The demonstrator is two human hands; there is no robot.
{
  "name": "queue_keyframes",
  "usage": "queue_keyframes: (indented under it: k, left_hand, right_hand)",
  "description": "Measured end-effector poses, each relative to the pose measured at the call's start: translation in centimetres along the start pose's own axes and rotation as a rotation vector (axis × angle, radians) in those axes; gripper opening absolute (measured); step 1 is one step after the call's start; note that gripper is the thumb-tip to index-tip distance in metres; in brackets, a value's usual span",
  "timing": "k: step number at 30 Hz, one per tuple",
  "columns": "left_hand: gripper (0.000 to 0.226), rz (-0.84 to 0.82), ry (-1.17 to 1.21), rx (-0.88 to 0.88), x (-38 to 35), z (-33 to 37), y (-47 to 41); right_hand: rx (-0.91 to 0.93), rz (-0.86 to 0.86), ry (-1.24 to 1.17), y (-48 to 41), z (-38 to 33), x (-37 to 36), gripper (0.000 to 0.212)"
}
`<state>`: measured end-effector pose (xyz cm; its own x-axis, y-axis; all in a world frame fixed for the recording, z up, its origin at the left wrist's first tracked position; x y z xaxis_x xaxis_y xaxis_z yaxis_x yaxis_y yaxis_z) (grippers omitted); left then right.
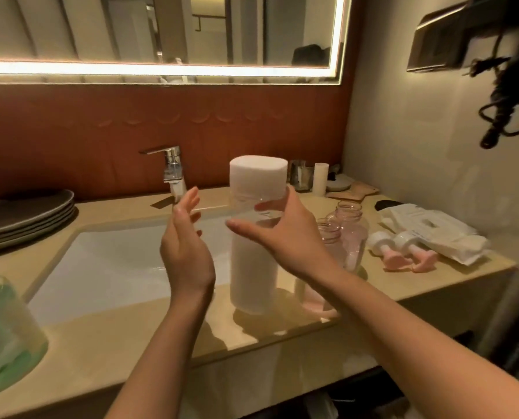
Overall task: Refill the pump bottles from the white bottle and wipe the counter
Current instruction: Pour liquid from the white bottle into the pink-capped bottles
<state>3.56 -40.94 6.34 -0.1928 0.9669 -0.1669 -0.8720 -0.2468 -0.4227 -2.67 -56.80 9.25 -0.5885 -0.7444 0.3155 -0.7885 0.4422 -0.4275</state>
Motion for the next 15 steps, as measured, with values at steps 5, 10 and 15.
queue_keyframes:
  k: [5, 10, 15]
  left_hand:
    - [0.039, -0.067, -0.071, 0.147, -2.7, -4.7, 2.4]
    - [0.029, -0.136, -0.117, 0.270, -5.8, -8.1, 5.9]
    - [0.025, -0.217, -0.064, 0.273, -8.2, -9.0, 7.8]
  right_hand:
    - [-0.055, 0.113, -0.229, -2.9, 0.1, 4.5, 0.066]
    - [-0.141, 0.145, -0.427, -6.0, 0.3, 8.2, 0.062]
    - [-0.107, 0.210, -0.436, -8.9, 0.9, 10.9, 0.064]
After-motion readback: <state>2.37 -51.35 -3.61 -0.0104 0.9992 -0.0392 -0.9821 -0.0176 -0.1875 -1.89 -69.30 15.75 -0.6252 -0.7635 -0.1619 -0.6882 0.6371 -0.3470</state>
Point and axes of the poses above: each hand's wrist, its own y-axis away from the middle knuckle, its own x-axis out of the back of the hand, z = x × y, the point moved 10 cm from there along -y, towards the middle knuckle, and after that the axes turned 7 degrees about z, right-handed, at the moved point
